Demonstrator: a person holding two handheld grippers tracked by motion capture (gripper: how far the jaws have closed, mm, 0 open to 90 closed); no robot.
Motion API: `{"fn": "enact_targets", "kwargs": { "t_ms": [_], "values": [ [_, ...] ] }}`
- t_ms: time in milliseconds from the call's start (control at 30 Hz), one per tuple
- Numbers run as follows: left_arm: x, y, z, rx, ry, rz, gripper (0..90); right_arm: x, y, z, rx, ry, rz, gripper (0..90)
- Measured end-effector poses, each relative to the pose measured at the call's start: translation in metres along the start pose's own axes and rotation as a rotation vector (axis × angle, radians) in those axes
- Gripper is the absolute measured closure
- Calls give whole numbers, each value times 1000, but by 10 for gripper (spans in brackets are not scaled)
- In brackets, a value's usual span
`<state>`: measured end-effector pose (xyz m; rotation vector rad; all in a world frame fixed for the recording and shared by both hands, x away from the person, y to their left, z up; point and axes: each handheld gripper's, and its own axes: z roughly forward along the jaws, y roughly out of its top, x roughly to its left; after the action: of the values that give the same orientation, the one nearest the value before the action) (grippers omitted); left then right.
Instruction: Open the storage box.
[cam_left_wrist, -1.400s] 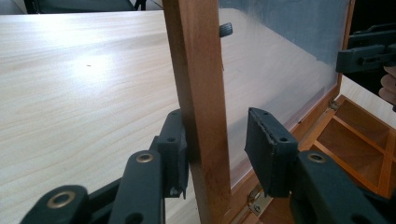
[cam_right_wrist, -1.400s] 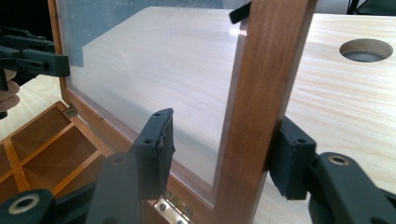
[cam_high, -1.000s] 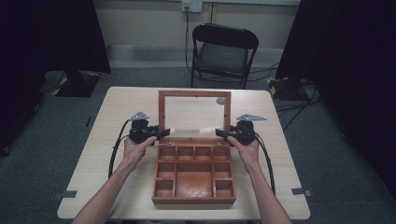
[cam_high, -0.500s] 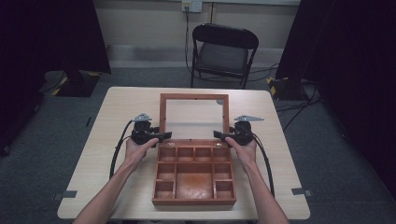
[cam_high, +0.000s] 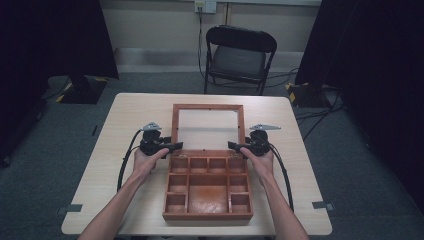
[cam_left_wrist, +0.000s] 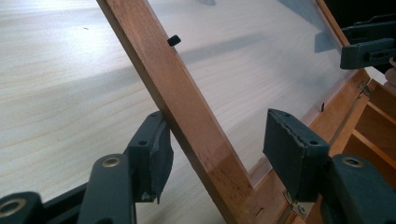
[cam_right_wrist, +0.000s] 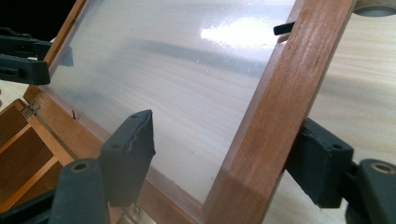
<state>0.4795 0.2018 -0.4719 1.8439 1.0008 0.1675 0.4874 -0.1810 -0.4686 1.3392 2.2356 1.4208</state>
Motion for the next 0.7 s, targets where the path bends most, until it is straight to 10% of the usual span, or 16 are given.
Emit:
{"fn": "enact_targets", "kwargs": {
  "t_ms": [700],
  "values": [
    [5,-6,2,28,-4,-41,353,-2,-4,3,21,-47,4,218]
  ]
}}
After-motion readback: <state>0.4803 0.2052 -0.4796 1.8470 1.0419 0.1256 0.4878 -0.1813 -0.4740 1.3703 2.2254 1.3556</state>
